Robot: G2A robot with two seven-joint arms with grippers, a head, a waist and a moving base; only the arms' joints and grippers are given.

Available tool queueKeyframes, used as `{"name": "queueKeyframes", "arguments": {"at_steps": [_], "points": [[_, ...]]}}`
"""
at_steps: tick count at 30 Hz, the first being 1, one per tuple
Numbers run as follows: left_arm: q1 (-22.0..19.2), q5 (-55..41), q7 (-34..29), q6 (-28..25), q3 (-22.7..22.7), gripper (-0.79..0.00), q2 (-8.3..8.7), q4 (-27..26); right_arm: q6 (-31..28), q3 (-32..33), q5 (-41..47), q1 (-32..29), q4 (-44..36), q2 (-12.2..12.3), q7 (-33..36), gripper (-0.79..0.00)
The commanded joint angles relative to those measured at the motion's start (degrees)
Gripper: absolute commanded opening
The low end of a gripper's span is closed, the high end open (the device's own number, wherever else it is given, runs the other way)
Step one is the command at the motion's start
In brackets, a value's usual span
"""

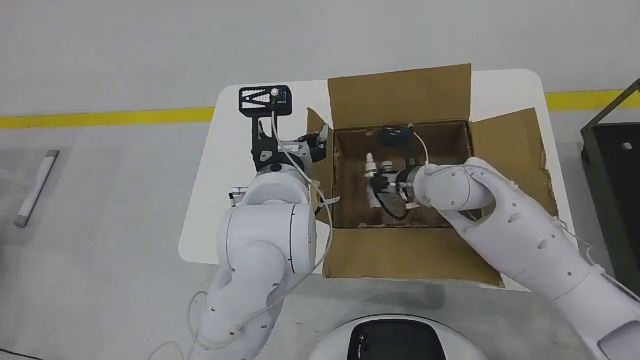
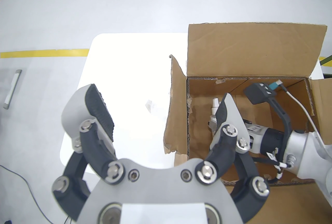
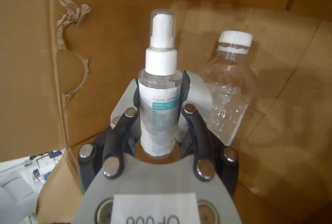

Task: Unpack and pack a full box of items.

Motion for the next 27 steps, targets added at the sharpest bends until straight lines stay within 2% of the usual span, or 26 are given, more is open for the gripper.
{"name": "queueKeyframes", "arguments": {"at_steps": [1,2,4,8,12,16,20,23,24,26,27], "points": [[0.0,0.0,0.0,0.0,0.0,0.000,0.00,0.0,0.2,-1.1,0.6,0.9,1.3,-0.6,-0.5,-0.533],[0.0,0.0,0.0,0.0,0.0,0.000,0.00,0.0,0.2,-1.5,0.8,1.4,2.0,-0.9,-0.8,-0.483],[0.0,0.0,0.0,0.0,0.0,0.000,0.00,0.0,0.7,-2.3,0.9,2.0,2.9,-1.4,-1.0,-0.453],[0.0,0.0,0.0,0.0,0.0,0.000,0.00,0.0,0.7,-3.1,0.8,3.2,4.6,-2.1,-1.3,-0.413],[0.0,0.0,0.0,0.0,0.0,0.000,0.00,0.0,0.2,-3.1,1.1,3.6,4.9,-2.5,-1.5,-0.413],[0.0,0.0,0.0,0.0,0.0,0.000,0.00,0.0,-1.5,-0.8,1.2,2.9,1.7,-2.1,-1.7,-0.462],[0.0,0.0,0.0,0.0,0.0,0.000,0.00,0.0,-1.7,6.8,-0.2,-1.4,-6.9,0.2,-0.9,-0.502],[0.0,0.0,0.0,0.0,0.0,0.000,0.00,0.0,-0.2,15.8,-4.1,-7.7,-16.4,2.6,0.4,-0.603],[0.0,0.0,0.0,0.0,0.0,0.000,0.00,0.0,-0.2,19.1,-4.9,-10.3,-19.4,3.4,0.9,-0.680],[0.0,0.0,0.0,0.0,0.0,0.000,0.00,0.0,0.2,26.7,-6.2,-15.5,-25.0,4.7,1.2,-0.785],[0.0,0.0,0.0,0.0,0.0,0.000,0.00,0.0,0.2,30.3,-6.6,-18.2,-27.6,5.3,1.4,-0.785]]}}
